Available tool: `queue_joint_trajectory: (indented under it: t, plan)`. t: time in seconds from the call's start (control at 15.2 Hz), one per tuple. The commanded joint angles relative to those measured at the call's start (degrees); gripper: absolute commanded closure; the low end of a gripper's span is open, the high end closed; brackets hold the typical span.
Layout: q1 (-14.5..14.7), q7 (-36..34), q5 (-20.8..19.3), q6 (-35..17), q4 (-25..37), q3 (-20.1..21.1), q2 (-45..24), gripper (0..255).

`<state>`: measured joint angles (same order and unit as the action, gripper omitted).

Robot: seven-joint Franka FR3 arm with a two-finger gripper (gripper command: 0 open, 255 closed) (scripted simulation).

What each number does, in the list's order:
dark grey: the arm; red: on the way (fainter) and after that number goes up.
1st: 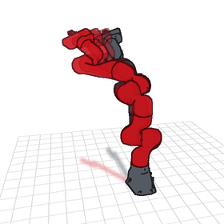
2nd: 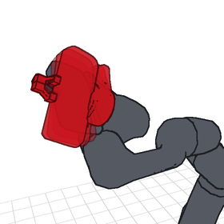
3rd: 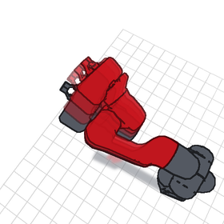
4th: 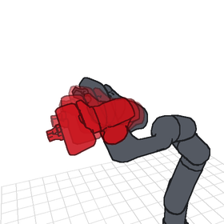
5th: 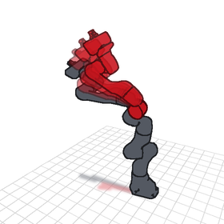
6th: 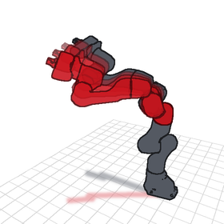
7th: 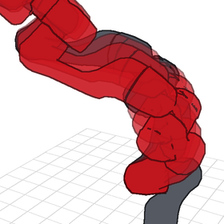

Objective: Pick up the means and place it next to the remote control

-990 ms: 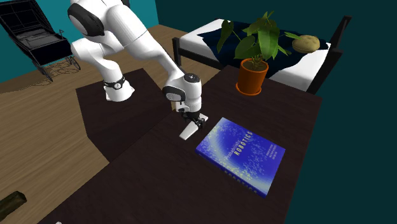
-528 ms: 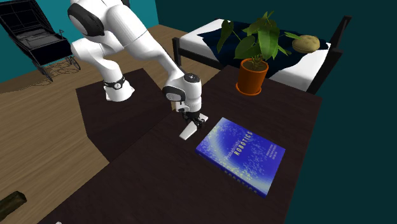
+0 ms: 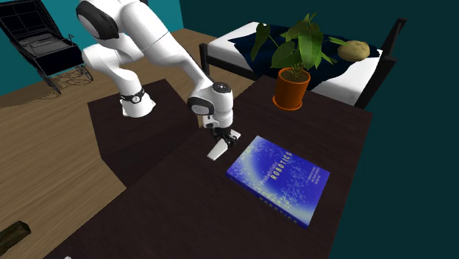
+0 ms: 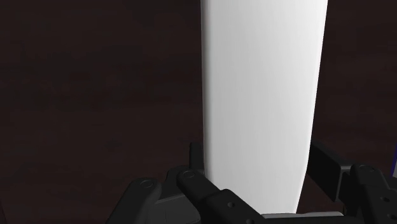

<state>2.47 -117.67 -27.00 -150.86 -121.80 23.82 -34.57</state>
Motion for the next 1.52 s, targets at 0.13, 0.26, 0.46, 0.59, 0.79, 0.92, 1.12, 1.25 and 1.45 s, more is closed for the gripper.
queue_joint_trajectory:
  t: [0.13, 0.26, 0.46, 0.59, 0.79, 0.92, 1.12, 1.25, 1.45]
  plan:
    - [-1.42, 1.25, 1.76, 1.92, -0.78, 1.78, 2.71, 255]
    - [-2.11, 1.89, 2.71, 2.91, -1.12, 2.69, 4.08, 255]
    - [-3.13, 2.90, 4.20, 4.44, -1.55, 4.02, 6.11, 255]
    - [-3.79, 3.59, 5.24, 5.48, -1.76, 4.89, 7.45, 255]
    - [-4.75, 4.66, 6.83, 7.08, -1.99, 6.15, 9.45, 255]
    - [-6.13, 6.33, 7.35, 7.26, -2.30, 6.22, 10.05, 255]
    - [-9.64, 10.72, 7.91, 7.06, -2.71, 5.66, 10.47, 255]
    - [-11.88, 13.63, 8.22, 7.07, -2.65, 5.21, 10.54, 255]
    - [-15.07, 17.94, 8.60, 7.31, -2.05, 4.45, 10.33, 255]
